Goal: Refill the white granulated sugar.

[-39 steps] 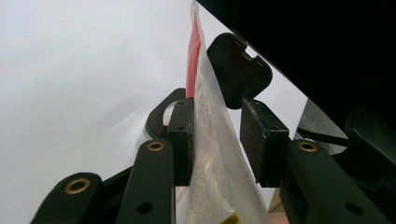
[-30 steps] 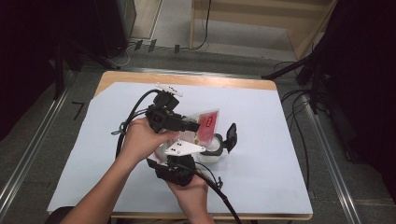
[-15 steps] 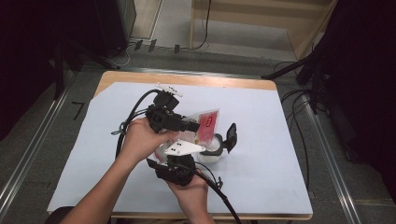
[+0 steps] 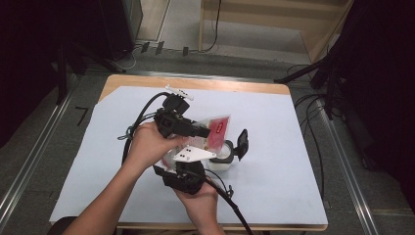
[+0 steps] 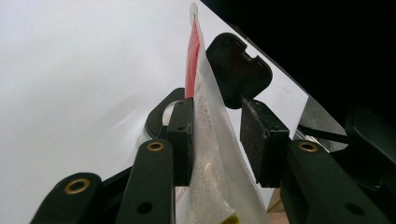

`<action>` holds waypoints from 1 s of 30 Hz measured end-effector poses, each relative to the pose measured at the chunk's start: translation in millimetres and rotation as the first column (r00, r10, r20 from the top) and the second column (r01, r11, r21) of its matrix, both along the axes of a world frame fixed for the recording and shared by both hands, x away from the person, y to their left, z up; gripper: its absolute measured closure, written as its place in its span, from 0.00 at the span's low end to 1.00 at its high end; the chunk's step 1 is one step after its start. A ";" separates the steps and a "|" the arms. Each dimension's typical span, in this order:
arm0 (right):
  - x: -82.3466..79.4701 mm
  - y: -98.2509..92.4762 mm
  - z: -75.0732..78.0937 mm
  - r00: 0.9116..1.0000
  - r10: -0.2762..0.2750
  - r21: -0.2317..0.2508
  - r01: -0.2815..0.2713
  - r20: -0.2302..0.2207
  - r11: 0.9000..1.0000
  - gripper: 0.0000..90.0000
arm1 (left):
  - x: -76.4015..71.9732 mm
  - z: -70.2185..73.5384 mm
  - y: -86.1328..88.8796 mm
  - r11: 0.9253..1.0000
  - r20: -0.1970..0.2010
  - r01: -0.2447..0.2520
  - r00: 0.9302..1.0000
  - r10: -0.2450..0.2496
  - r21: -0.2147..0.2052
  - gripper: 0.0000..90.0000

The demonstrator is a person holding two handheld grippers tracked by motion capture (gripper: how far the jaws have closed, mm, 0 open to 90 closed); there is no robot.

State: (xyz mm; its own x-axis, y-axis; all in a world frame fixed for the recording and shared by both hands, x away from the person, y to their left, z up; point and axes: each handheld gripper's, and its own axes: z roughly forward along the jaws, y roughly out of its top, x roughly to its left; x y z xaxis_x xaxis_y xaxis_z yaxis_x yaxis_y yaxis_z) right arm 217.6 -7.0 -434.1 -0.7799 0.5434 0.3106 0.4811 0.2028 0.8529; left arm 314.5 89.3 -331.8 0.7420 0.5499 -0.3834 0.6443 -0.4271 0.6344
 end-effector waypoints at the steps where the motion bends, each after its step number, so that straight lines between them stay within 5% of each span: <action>1: 0.0 0.1 -0.1 1.000 0.002 0.000 -0.002 0.000 1.000 0.71 | -0.1 0.4 0.0 1.000 -0.002 -0.003 1.000 0.003 0.006 0.74; 30: 2.4 0.1 2.4 1.000 0.002 -0.010 -0.002 -0.002 1.000 0.71 | 4.7 1.9 -2.1 1.000 -0.014 0.006 1.000 -0.006 0.013 0.74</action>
